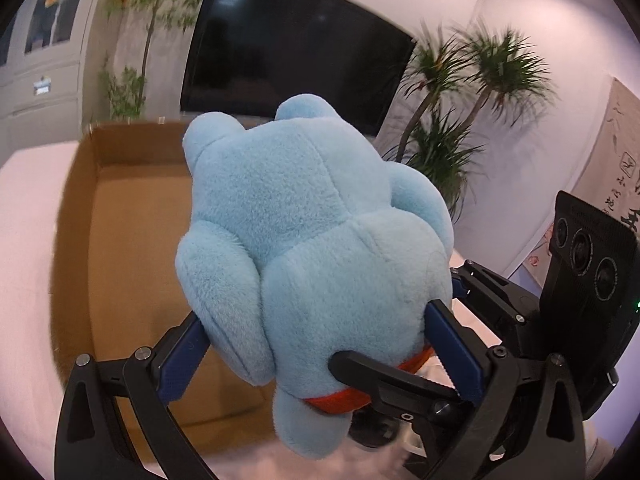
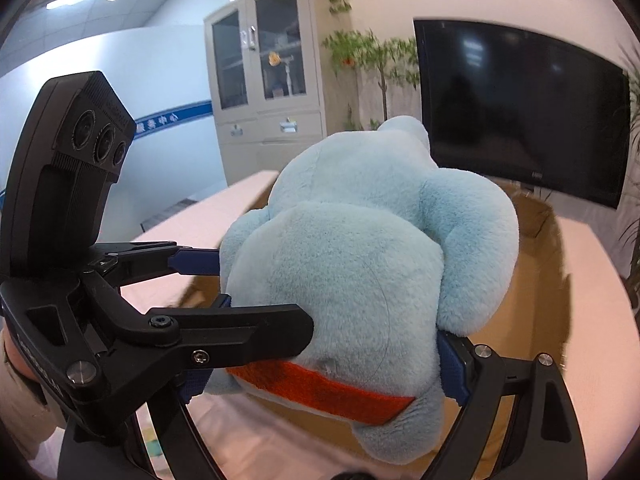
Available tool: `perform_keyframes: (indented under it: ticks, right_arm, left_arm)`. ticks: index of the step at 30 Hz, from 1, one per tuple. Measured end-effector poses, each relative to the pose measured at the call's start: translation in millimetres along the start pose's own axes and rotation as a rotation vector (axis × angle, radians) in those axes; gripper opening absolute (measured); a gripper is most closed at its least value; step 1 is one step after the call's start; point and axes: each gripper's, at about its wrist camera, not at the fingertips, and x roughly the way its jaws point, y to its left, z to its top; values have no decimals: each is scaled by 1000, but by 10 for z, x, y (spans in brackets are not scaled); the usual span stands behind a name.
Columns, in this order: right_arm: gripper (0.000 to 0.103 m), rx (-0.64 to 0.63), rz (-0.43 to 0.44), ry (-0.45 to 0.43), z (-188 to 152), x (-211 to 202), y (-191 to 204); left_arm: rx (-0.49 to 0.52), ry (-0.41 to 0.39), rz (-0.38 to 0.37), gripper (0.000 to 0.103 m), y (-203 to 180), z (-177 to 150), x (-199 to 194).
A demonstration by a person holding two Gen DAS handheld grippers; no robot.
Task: Organize objects
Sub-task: 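Lift the plush with both grippers and carry it over the cardboard box, then open both grippers to drop the plush into the box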
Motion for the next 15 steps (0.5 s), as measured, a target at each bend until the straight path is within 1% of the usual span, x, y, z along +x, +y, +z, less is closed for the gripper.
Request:
perform_keyframes:
  ticks: [1,6,7,9,11,13,14,15]
  right_arm:
    - [89,5,4,16,3,103,-65]
    - [90,38,10,95,-66,516,-313]
    - [91,40,4,114,-81,582,-334]
    - [97,36,-14,162,-88,723,-377]
    - [98,19,-39,221,-113,836,-383]
    - [100,10,-56,267,-108,851,-394]
    - [99,0,-64,277,-84,824,-392]
    - [99,-4,-81,279,-53,779,-393]
  left_arm:
    - [-7,19,9,102,76,-10,115]
    - [-35,78,23,102,284,-120,450]
    - [-46,90,22,102,324,-145,502]
    - [-71,120,18,102,374,-200,590]
    - [-98,171,40,102,437,-299,681]
    - [-101,194,49,102,413,-364,666]
    - [-92,190,70,102,364,-381,611]
    - [-66,164,121,102,282,-385,507]
